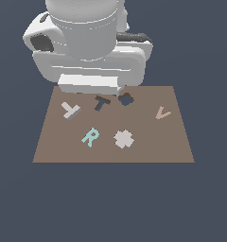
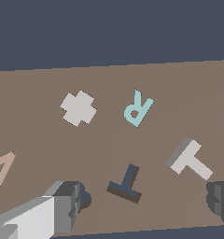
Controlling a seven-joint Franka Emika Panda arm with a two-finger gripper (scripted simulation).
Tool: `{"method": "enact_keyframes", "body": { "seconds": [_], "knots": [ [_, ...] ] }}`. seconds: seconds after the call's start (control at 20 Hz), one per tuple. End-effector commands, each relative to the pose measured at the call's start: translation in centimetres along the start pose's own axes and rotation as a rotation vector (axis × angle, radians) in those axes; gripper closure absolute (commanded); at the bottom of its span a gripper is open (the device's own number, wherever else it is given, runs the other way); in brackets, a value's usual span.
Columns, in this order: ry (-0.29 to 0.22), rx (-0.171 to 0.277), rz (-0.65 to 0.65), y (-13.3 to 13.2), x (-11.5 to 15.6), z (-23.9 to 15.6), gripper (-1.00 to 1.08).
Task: Insert a designated object into the corresponding slot on a board.
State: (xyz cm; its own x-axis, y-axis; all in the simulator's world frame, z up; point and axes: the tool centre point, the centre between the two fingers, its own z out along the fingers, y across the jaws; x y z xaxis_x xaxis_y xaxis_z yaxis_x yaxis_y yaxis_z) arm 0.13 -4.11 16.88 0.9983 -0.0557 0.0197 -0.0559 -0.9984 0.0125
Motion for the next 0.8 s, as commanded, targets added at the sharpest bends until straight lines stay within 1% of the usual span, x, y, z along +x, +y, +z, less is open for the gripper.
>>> {"method": "enact_keyframes", "body": {
  "seconds": [0.0, 0.2, 0.4, 0.6, 0.75],
  "knots": [
    [0.000, 0.000, 0.000, 0.0, 0.0, 0.0, -0.92],
    [-0.001, 0.000, 0.018, 0.3, 0.0, 0.3, -0.92],
    [-0.002, 0.000, 0.074, 1.3, 0.1, 1.3, -0.92],
    [-0.005, 0.000, 0.169, 3.1, 0.2, 2.9, -0.92],
    [-0.009, 0.000, 0.269, 4.9, 0.0, 4.6, -0.92]
  ]
}}
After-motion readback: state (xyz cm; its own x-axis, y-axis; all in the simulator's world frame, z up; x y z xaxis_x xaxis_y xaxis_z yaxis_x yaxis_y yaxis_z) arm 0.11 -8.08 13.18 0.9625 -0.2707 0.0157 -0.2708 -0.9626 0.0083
